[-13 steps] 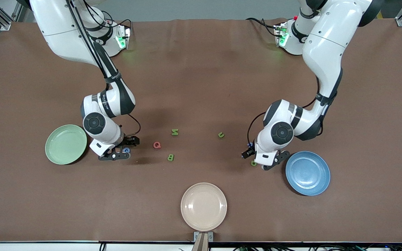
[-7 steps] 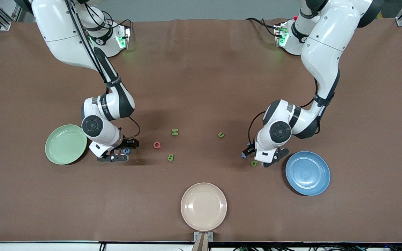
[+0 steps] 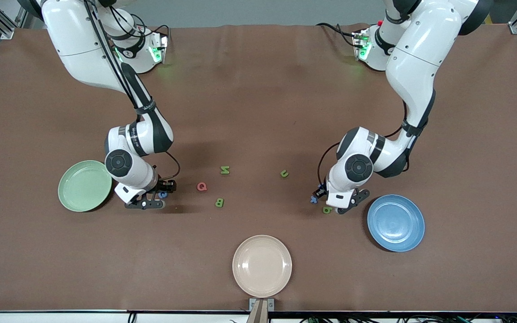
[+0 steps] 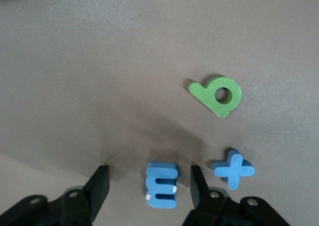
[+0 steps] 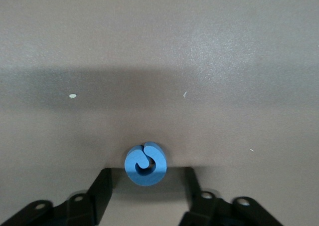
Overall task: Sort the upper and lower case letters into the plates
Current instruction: 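Place the c on the green plate while the left gripper places the E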
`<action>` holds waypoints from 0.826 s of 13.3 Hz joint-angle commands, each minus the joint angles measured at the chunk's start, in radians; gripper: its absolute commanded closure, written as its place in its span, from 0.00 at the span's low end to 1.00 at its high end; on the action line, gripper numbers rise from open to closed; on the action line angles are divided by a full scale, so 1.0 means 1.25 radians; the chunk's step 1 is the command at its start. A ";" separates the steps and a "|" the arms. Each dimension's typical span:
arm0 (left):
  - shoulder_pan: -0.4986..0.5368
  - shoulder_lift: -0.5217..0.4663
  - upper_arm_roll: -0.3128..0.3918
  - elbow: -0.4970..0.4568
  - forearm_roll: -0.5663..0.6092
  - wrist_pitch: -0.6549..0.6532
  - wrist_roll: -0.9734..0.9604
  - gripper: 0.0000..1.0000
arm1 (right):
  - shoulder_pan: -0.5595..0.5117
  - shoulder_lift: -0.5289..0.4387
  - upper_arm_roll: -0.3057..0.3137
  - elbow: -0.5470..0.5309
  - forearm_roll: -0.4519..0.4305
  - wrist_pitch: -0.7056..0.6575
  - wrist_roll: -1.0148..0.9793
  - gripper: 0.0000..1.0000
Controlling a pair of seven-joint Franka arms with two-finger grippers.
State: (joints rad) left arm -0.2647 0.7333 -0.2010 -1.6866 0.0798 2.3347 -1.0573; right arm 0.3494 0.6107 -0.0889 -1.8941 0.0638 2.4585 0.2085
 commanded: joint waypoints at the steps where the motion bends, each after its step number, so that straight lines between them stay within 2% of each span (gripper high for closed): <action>1: -0.001 -0.027 0.001 -0.030 0.016 0.010 -0.019 0.82 | -0.010 0.010 0.006 0.012 0.016 0.003 0.000 0.43; 4: 0.002 -0.028 0.001 -0.023 0.015 0.010 -0.019 1.00 | -0.013 0.016 0.006 0.021 0.015 0.003 0.000 0.48; 11: 0.031 -0.082 0.012 -0.002 0.017 0.000 0.017 1.00 | -0.024 0.023 0.006 0.035 0.023 0.003 0.000 0.48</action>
State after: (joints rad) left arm -0.2346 0.6786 -0.1907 -1.6723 0.0826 2.3395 -1.0544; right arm 0.3349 0.6204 -0.0897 -1.8731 0.0667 2.4587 0.2086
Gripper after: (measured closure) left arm 0.727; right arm 0.480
